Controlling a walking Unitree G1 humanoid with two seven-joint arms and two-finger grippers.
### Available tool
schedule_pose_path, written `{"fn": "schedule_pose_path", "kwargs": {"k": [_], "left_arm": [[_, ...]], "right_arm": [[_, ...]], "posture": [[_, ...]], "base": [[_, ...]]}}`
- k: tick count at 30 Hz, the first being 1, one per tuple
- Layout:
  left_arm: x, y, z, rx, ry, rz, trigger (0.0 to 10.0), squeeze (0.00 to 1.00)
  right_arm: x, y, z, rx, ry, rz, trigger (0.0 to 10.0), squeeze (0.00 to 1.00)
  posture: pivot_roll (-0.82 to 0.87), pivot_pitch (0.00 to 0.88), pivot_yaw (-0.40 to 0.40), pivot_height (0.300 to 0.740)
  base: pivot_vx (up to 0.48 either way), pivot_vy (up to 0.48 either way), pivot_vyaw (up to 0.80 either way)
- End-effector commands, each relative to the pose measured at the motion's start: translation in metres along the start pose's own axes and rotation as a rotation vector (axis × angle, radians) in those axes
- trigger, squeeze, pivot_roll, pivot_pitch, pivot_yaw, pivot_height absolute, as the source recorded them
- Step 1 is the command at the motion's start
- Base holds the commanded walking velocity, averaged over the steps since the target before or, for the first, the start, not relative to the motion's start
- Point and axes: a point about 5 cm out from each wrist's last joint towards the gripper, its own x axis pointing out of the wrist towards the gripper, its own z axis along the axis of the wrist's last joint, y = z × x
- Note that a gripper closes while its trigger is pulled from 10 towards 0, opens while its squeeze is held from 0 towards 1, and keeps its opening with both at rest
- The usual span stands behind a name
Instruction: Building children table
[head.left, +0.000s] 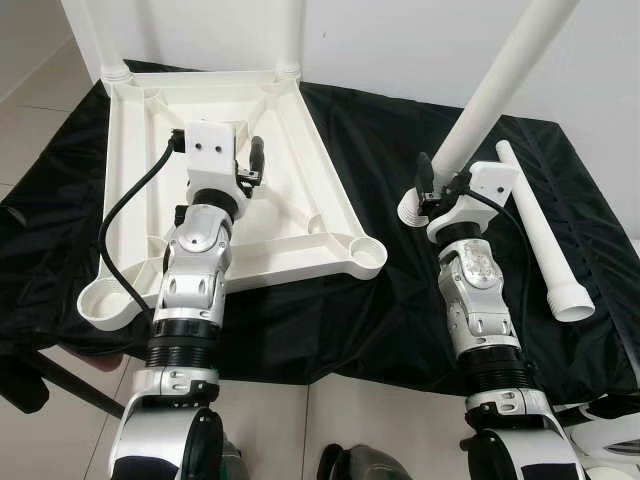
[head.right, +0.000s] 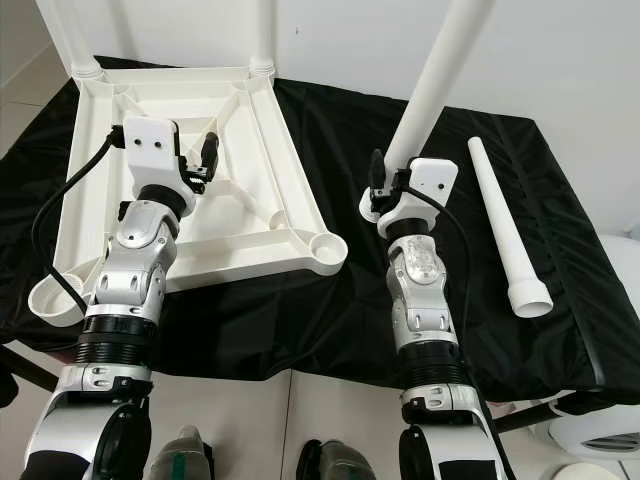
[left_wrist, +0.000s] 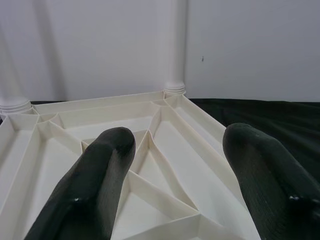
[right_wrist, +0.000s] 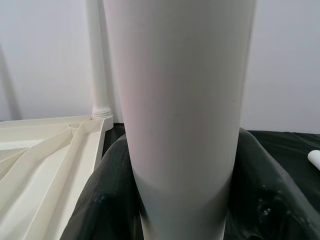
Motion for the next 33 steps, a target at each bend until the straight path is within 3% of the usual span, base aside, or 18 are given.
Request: {"fn": "schedule_pose_path", "kwargs": {"k": [1,7,14,33], "left_arm": [[-0.004,-0.002,-0.003,-0.009,0.0,-0.008,10.0,0.0],[-0.016,0.004,-0.011,-0.007,0.017,0.019,10.0,0.0],[-0.028,0.015,-0.023,0.024,0.045,0.049,10.0,0.0],[-0.029,0.015,-0.022,0.044,0.029,0.05,10.0,0.0]], "right_arm": [[0.0,0.001,0.002,-0.016,-0.021,-0.002,10.0,0.0],[-0.013,0.001,-0.006,-0.026,0.006,-0.017,10.0,0.0],[-0.028,-0.011,-0.021,-0.053,0.065,-0.086,10.0,0.0],[-0.027,-0.008,-0.029,-0.065,0.11,-0.112,10.0,0.0]], "posture": [[0.06,0.0,-0.06,0.74],[0.06,0.0,-0.061,0.74],[0.06,0.0,-0.063,0.74],[0.08,0.0,-0.069,0.74]], "base": [[0.0,0.0,0.0],[0.0,0.0,0.0],[0.0,0.0,0.0],[0.0,0.0,0.0]]}}
